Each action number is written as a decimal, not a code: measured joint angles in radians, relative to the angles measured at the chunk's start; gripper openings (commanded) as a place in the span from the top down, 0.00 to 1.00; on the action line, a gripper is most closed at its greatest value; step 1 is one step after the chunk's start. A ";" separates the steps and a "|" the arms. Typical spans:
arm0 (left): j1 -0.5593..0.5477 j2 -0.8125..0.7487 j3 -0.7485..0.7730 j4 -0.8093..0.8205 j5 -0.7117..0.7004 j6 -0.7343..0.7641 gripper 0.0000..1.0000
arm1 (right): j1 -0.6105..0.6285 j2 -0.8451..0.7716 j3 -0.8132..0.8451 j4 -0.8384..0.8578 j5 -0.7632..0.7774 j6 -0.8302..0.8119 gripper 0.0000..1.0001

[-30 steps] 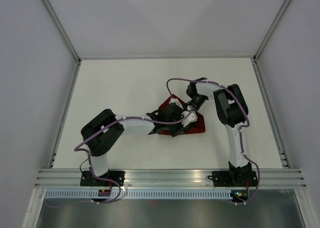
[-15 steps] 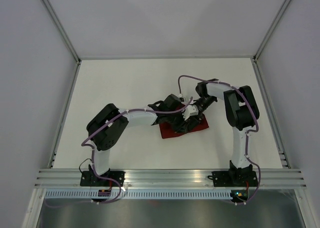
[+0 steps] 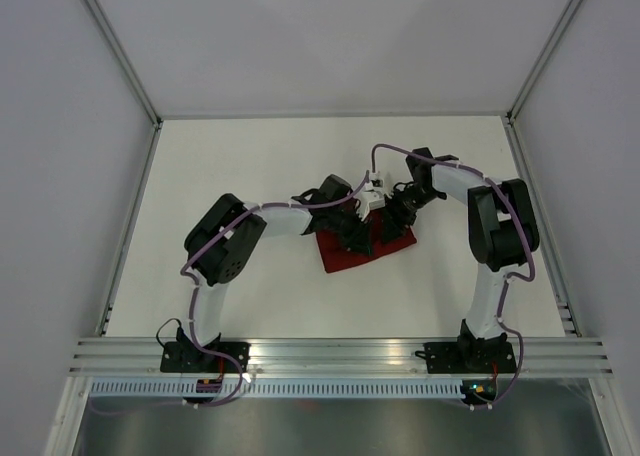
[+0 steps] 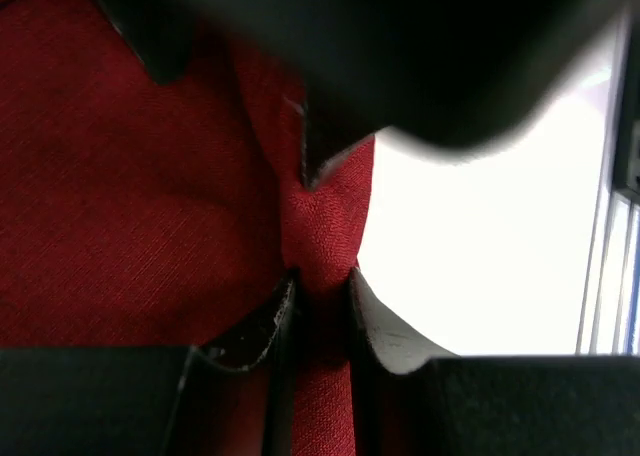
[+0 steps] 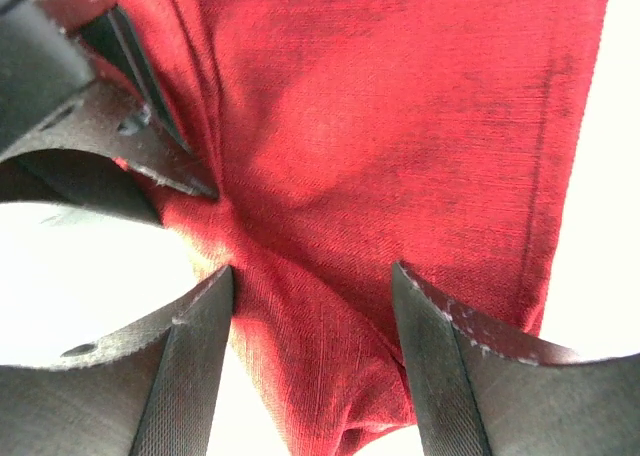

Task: Fold the napkin, place the utensils inside, and roll it up
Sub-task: Roll the napkin at the center of the board.

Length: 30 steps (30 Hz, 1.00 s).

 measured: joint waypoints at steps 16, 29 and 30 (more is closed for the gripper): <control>0.036 0.091 0.074 -0.136 0.210 -0.092 0.98 | -0.158 -0.344 -0.167 0.423 0.039 0.039 0.22; 0.052 0.136 0.106 -0.249 0.314 -0.109 0.98 | 0.025 -0.656 -0.514 0.350 -0.026 -0.291 0.21; 0.053 0.136 0.106 -0.256 0.314 -0.109 0.98 | 0.060 -0.676 -0.535 0.351 -0.026 -0.303 0.21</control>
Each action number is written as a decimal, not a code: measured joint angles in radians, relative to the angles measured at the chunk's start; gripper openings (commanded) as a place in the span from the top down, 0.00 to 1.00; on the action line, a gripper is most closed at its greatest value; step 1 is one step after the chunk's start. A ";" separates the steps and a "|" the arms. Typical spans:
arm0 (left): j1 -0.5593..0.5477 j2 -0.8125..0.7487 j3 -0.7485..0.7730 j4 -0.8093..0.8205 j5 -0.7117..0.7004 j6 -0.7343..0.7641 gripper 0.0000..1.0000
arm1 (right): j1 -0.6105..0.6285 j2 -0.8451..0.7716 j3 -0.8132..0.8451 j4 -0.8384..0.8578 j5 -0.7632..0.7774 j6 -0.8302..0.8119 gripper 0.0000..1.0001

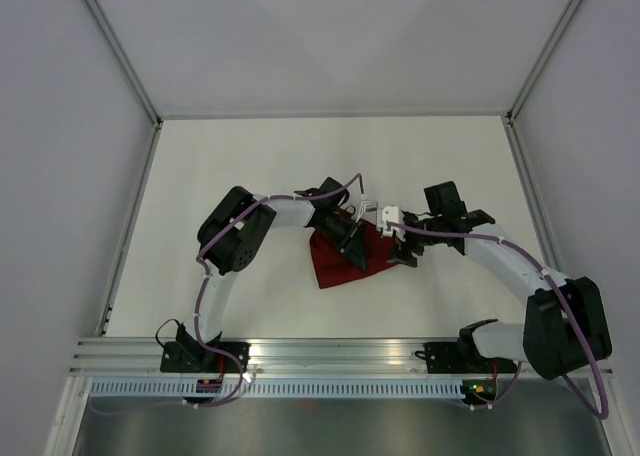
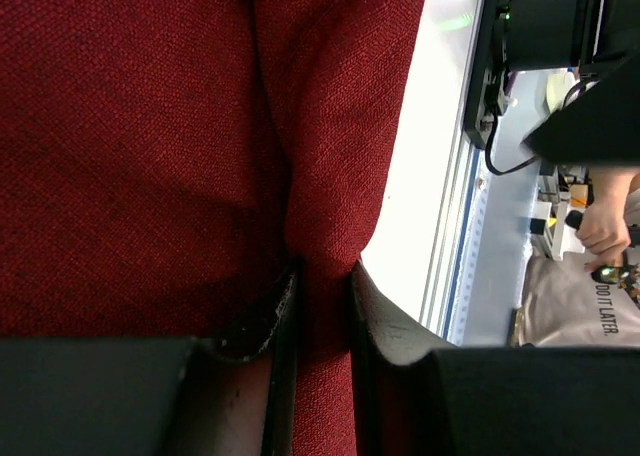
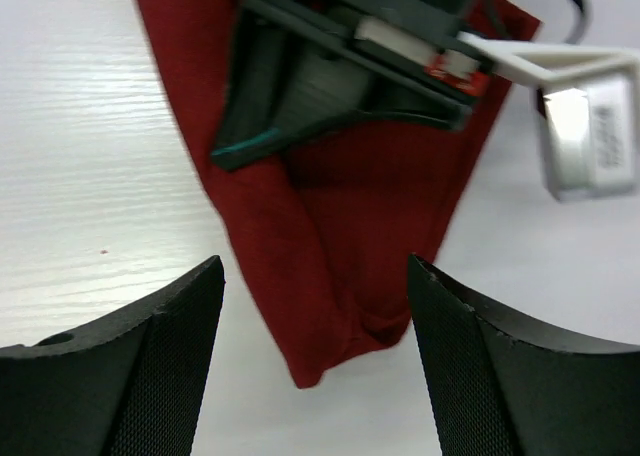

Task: Fold the napkin, place the utensils inside, and roll it up
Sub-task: Roll the napkin at the center of the board.

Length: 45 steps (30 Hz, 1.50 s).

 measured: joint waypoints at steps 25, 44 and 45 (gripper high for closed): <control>0.006 0.020 0.024 -0.072 0.023 -0.001 0.98 | 0.312 -0.019 -0.282 0.333 0.232 -0.069 0.34; 0.032 0.000 0.013 -0.079 -0.006 -0.019 0.58 | 0.319 0.070 -0.244 0.392 0.262 -0.095 0.86; 0.034 -0.012 0.004 -0.074 -0.016 -0.027 0.58 | 0.319 0.073 -0.241 0.393 0.262 -0.095 0.87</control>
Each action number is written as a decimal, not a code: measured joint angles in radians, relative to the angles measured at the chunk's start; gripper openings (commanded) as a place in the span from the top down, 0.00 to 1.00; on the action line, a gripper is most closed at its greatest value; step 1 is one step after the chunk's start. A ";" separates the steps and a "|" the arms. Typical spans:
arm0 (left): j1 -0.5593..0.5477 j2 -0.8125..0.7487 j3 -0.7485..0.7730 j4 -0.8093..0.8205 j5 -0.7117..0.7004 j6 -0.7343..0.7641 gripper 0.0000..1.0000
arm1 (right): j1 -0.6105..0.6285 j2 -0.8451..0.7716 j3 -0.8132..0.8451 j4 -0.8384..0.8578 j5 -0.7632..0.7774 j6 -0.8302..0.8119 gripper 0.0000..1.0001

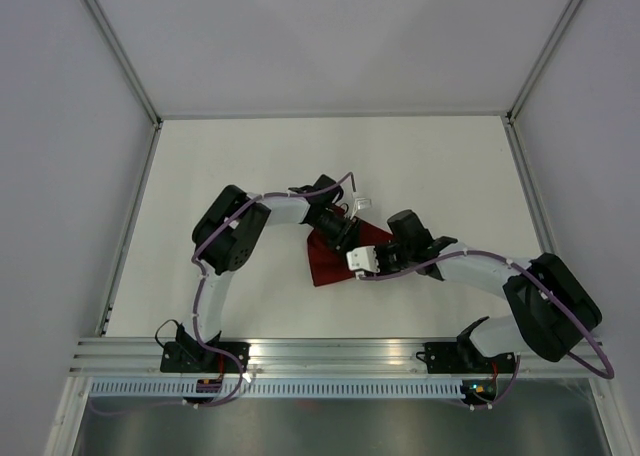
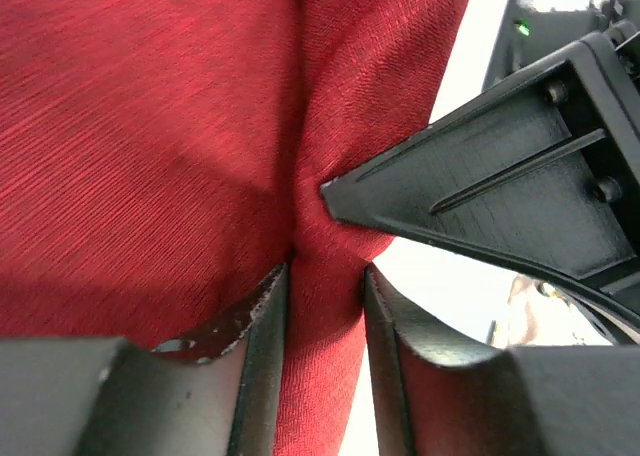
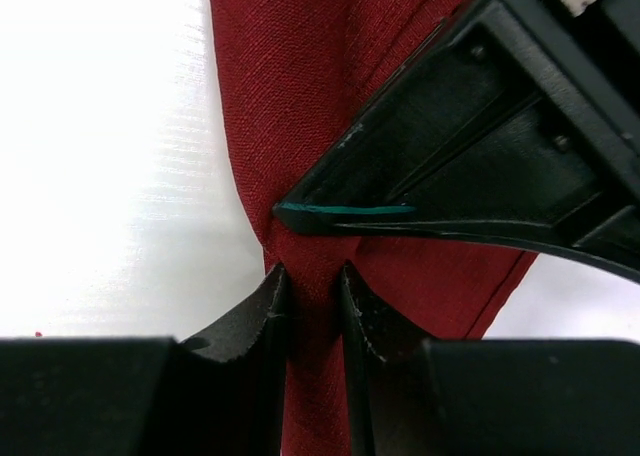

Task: Fold the napkin, place the utensils inside, and roll it up
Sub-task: Roll the napkin at the center of the board.

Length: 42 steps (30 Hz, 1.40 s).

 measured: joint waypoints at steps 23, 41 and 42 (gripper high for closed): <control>0.201 -0.695 -0.582 0.575 -0.685 -0.409 0.52 | -0.129 0.296 0.356 -0.373 -0.188 -0.026 0.88; -0.294 -0.835 -0.763 0.732 -1.264 -0.023 0.49 | -0.225 0.644 0.778 -0.880 -0.352 -0.079 0.88; -0.315 -0.810 -0.750 0.717 -1.276 0.008 0.49 | -0.227 0.655 0.792 -0.897 -0.355 -0.079 0.88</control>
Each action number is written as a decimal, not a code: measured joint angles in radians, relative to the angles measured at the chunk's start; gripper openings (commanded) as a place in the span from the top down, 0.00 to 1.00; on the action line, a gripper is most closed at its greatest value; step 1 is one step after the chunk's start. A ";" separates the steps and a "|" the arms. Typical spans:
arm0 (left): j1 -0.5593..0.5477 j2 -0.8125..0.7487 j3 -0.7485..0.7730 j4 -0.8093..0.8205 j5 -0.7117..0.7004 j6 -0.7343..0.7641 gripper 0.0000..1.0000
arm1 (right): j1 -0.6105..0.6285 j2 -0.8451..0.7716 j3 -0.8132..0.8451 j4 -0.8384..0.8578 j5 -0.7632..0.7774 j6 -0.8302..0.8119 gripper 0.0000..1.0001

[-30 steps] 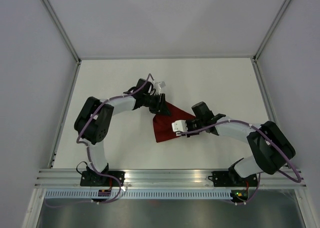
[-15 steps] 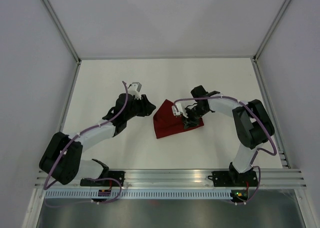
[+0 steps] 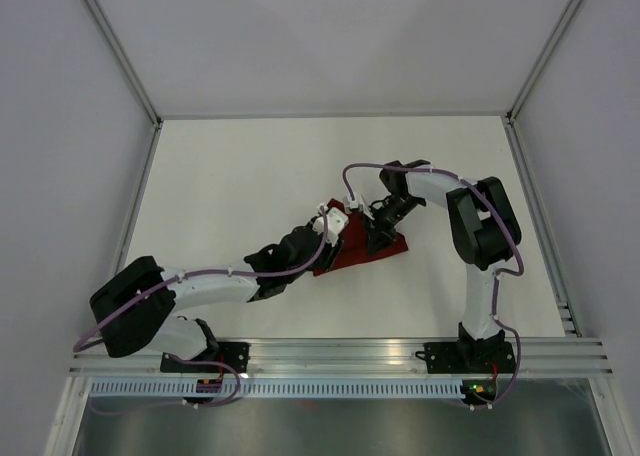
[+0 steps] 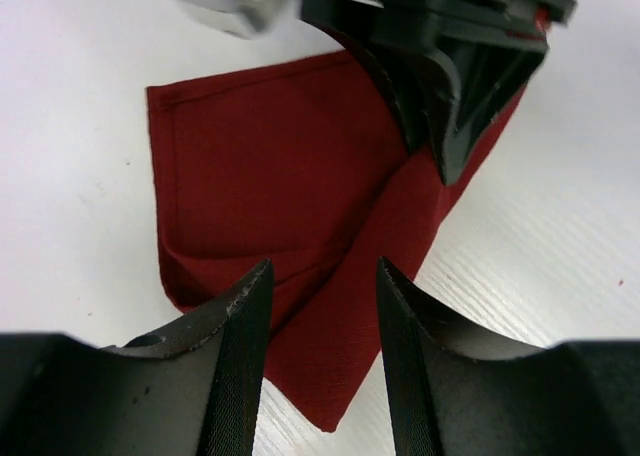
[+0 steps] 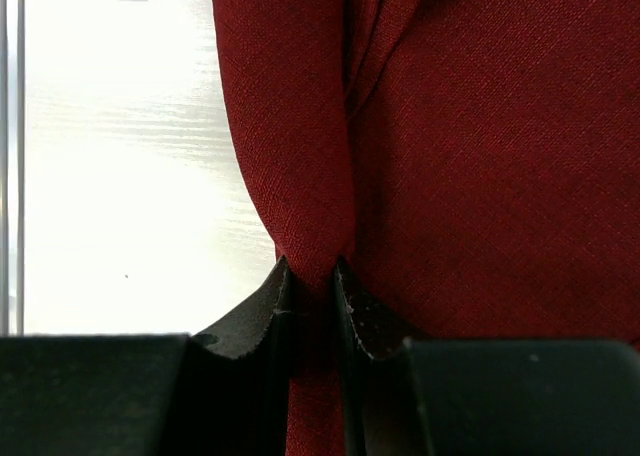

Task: Fold the napkin, place the utensils inside, and roll it up
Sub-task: Roll the napkin at the center of the board.

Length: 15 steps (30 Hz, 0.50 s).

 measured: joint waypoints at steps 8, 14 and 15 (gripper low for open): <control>-0.119 0.174 0.143 -0.082 -0.024 0.159 0.48 | -0.003 0.028 0.031 -0.039 -0.012 0.008 0.88; -0.132 0.253 0.199 -0.118 0.007 0.208 0.47 | -0.004 0.033 0.037 -0.043 -0.012 0.019 0.88; -0.132 0.264 0.202 -0.121 0.009 0.212 0.47 | -0.004 0.035 0.039 -0.044 -0.012 0.020 0.88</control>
